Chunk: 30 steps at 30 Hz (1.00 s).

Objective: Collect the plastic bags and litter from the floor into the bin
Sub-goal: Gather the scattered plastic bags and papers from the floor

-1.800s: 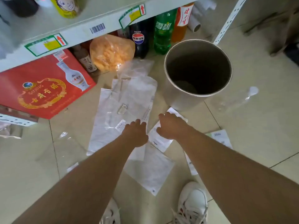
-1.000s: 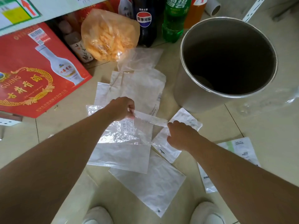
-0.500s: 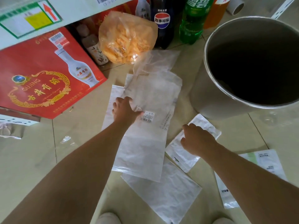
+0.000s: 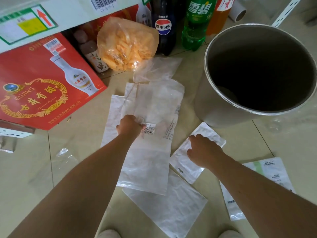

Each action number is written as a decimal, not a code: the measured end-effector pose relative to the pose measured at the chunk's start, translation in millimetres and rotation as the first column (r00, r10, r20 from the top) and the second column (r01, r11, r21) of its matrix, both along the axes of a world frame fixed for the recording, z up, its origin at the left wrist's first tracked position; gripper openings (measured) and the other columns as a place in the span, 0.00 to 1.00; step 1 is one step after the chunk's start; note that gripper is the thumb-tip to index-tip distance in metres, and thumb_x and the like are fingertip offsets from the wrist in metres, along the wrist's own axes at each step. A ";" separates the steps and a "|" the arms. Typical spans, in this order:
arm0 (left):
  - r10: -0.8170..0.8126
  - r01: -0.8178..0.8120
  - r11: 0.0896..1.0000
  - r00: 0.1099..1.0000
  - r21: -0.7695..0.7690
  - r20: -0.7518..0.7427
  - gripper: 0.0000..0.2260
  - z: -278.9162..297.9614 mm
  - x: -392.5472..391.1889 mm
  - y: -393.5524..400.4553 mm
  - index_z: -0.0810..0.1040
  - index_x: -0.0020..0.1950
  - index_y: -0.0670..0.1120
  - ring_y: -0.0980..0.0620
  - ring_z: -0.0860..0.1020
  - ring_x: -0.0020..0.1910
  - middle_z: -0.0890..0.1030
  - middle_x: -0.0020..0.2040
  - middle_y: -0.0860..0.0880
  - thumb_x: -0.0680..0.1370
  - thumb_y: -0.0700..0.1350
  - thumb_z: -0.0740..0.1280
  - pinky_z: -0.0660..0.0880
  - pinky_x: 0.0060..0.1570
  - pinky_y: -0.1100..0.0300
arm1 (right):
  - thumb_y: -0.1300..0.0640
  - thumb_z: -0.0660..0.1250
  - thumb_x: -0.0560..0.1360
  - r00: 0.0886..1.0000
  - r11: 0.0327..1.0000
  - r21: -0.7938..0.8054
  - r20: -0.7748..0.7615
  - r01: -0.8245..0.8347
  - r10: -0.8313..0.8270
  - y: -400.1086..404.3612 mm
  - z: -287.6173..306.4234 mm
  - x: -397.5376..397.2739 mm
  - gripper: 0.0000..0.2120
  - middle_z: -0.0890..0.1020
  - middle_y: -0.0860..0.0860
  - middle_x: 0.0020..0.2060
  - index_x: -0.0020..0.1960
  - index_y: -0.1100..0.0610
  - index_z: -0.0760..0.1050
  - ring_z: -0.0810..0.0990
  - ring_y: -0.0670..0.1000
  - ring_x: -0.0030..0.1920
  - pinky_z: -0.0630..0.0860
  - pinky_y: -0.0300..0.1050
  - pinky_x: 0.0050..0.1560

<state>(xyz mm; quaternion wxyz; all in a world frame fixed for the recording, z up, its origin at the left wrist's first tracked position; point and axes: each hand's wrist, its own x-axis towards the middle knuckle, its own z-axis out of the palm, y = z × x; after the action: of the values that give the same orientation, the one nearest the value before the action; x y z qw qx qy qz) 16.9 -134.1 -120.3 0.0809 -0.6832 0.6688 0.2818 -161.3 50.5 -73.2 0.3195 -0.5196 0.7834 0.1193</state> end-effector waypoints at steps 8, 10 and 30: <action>0.212 -0.201 0.976 0.963 -0.082 0.167 0.56 5.5 18.3 5.1 0.56 0.75 0.47 0.38 0.63 0.69 0.59 0.72 0.38 0.55 0.59 0.82 0.61 0.66 0.46 | 0.40 0.64 0.76 0.943 0.967 -0.048 -0.214 0.251 -0.256 23.6 -7.6 -22.8 0.30 0.71 0.57 0.64 0.70 0.57 0.63 0.73 0.58 0.63 0.73 0.52 0.58; 0.247 -0.246 0.969 0.955 -0.025 0.167 0.58 3.1 25.6 3.3 0.55 0.74 0.46 0.39 0.65 0.67 0.62 0.69 0.38 0.52 0.60 0.82 0.63 0.64 0.47 | 0.38 0.69 0.72 0.883 0.907 -0.057 -0.210 0.418 -0.420 31.8 -13.5 -30.4 0.38 0.70 0.59 0.64 0.70 0.59 0.59 0.72 0.60 0.63 0.74 0.54 0.57; 0.209 -0.161 0.967 0.944 0.196 -0.255 0.16 41.0 30.3 9.7 0.82 0.50 0.43 0.46 0.80 0.43 0.84 0.49 0.44 0.65 0.44 0.80 0.75 0.40 0.59 | 0.65 0.70 0.67 0.568 0.668 0.139 0.418 0.731 -0.709 -5.9 7.0 -32.3 0.12 0.83 0.57 0.46 0.51 0.61 0.81 0.83 0.59 0.48 0.79 0.42 0.37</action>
<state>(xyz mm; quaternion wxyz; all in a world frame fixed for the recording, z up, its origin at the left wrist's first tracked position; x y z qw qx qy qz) 47.2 -124.5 -79.4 0.0199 -0.6880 0.5794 0.4366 -193.6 44.6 -66.2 0.4946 -0.1758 0.8358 -0.1607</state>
